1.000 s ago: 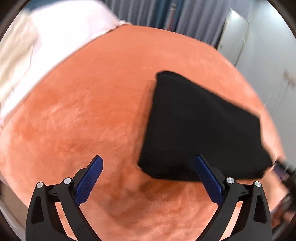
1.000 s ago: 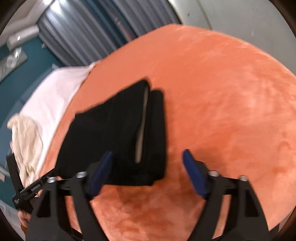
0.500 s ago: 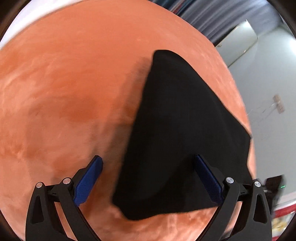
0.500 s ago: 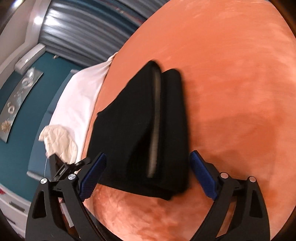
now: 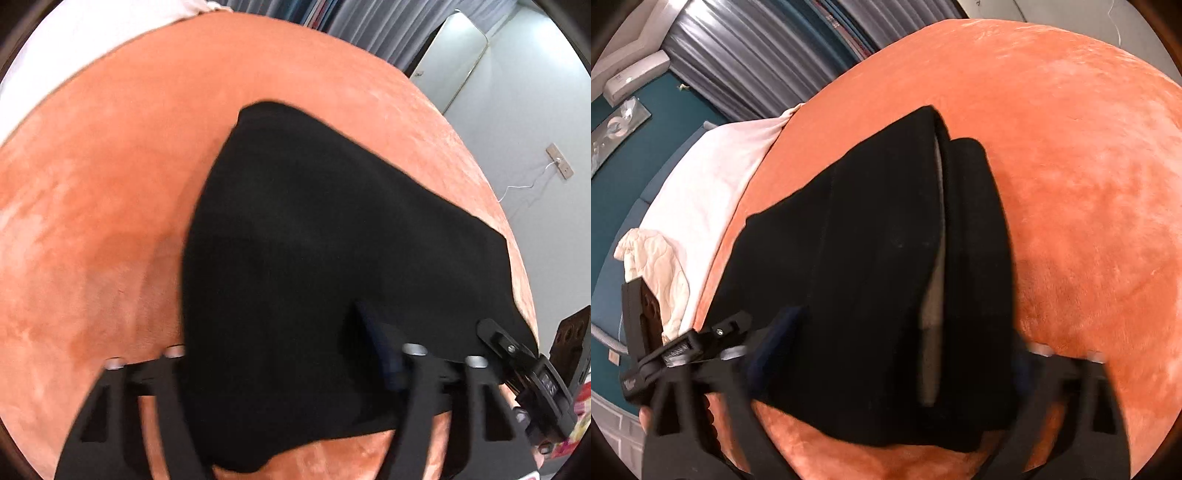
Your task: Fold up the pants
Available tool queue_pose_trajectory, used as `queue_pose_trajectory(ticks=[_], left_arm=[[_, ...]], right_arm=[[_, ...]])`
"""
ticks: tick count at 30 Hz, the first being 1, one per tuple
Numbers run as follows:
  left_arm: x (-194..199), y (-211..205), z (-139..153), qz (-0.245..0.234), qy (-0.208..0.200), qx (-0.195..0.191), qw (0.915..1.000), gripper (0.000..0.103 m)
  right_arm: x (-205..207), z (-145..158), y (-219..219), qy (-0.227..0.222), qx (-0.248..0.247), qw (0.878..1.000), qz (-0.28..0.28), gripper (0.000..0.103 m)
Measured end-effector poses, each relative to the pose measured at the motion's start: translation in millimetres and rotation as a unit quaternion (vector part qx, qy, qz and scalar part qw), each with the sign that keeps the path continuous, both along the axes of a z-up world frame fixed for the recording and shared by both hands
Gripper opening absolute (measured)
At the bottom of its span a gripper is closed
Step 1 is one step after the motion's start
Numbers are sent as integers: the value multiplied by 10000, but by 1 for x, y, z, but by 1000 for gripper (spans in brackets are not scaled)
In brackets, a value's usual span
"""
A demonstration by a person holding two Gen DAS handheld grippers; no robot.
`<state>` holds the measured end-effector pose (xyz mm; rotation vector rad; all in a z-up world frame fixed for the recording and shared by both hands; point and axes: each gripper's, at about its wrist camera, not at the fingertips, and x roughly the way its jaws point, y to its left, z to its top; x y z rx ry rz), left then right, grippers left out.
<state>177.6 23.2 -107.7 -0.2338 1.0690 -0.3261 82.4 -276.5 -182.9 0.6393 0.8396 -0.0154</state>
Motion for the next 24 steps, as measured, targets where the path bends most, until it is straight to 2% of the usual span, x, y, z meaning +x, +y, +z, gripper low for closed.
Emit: queue_pose_trajectory(ticks=[2,3,6,10,12,14,17,19,20,21,22,24], left_arm=[[-5,-2,10,-42,-112,79,9999,33],[-8,-1,16,-52,-129,25,9999,27],[-18,7,33,-72,-148,-202,9997,21],[-60,31,56,-272,-5,-719,9970,20],[-82,42,50,-336,244,-1001,9941,20],[-99,53,31,-264,517,-1200,9911,21],[-106,60,0,-10,681,-1296,9892,26],[-104,60,-6,110,607,-1245,9903,44],[-106,63,-10,209,633,-1249,9899,62],[-102,65,-17,301,668,-1398,9875,69],[-101,67,-23,368,663,-1564,9848,70],[-114,64,-20,390,510,-1479,9869,69]], right_arm=[[-1,-1,-4,-35,351,9994,58,47],[-2,0,-4,-18,432,9990,58,43],[-8,14,-2,-122,539,9984,103,38],[-33,41,-3,-346,803,9958,256,36],[-51,48,-4,-288,890,9951,333,36],[-70,47,-5,-181,913,9948,403,36],[-91,18,-7,134,956,9946,374,38],[-99,-3,-10,29,1241,9919,257,40],[-102,-4,-12,-46,1296,9913,213,42],[-101,-6,-12,-75,1322,9910,175,43],[-100,-6,-13,-107,1301,9913,169,43],[-100,-7,-14,-174,1258,9918,172,45]])
